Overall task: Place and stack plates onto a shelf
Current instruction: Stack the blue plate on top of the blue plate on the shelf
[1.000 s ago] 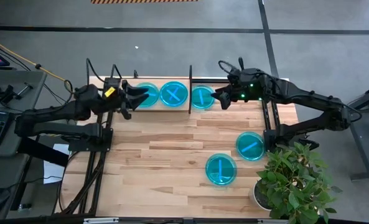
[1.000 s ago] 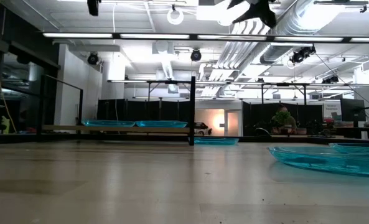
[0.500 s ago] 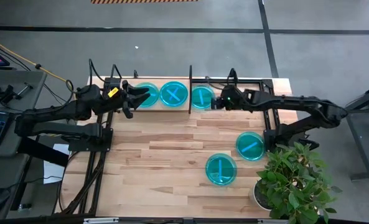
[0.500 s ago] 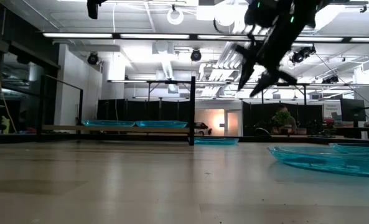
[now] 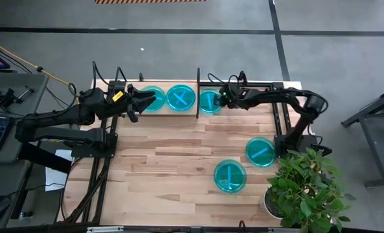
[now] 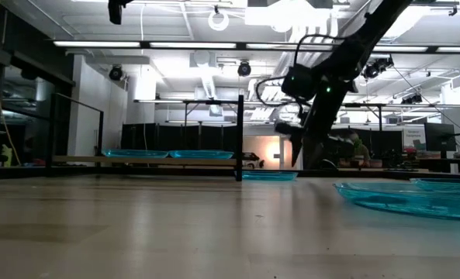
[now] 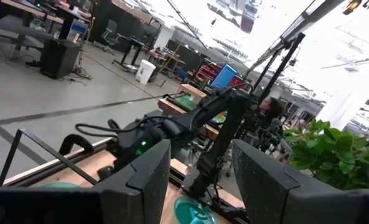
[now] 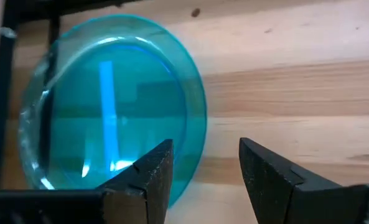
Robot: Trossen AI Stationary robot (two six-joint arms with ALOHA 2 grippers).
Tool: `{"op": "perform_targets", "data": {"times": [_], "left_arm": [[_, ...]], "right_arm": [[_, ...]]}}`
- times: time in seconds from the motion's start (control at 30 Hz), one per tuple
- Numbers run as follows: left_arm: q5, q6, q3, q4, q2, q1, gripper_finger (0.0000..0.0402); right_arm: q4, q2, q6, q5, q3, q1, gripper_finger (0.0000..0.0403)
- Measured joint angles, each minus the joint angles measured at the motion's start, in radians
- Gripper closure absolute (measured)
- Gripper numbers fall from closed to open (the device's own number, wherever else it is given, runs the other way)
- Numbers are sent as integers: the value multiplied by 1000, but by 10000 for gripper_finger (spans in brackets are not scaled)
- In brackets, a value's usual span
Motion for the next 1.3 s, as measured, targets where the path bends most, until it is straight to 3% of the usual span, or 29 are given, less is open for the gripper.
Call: {"op": "perform_targets", "data": {"times": [0.27,0.57,0.7,0.83,0.9,1.07,1.3], "left_arm": [[-28,0,0,0,0,0,241],[-45,-1,0,-1,0,0,241],[-49,-1,0,-1,0,0,241],[-49,-1,0,-1,0,0,241],[-49,-1,0,-1,0,0,241],[-49,-1,0,-1,0,0,241],[-49,-1,0,-1,0,0,241]], "right_arm": [[129,81,69,-37,1,-16,236],[185,134,160,11,5,-15,242],[202,144,161,21,5,-16,290],[190,145,155,42,4,-16,378],[194,144,138,42,4,-16,392],[138,89,42,58,-2,-16,400],[16,-110,-162,112,0,-58,402]]}}
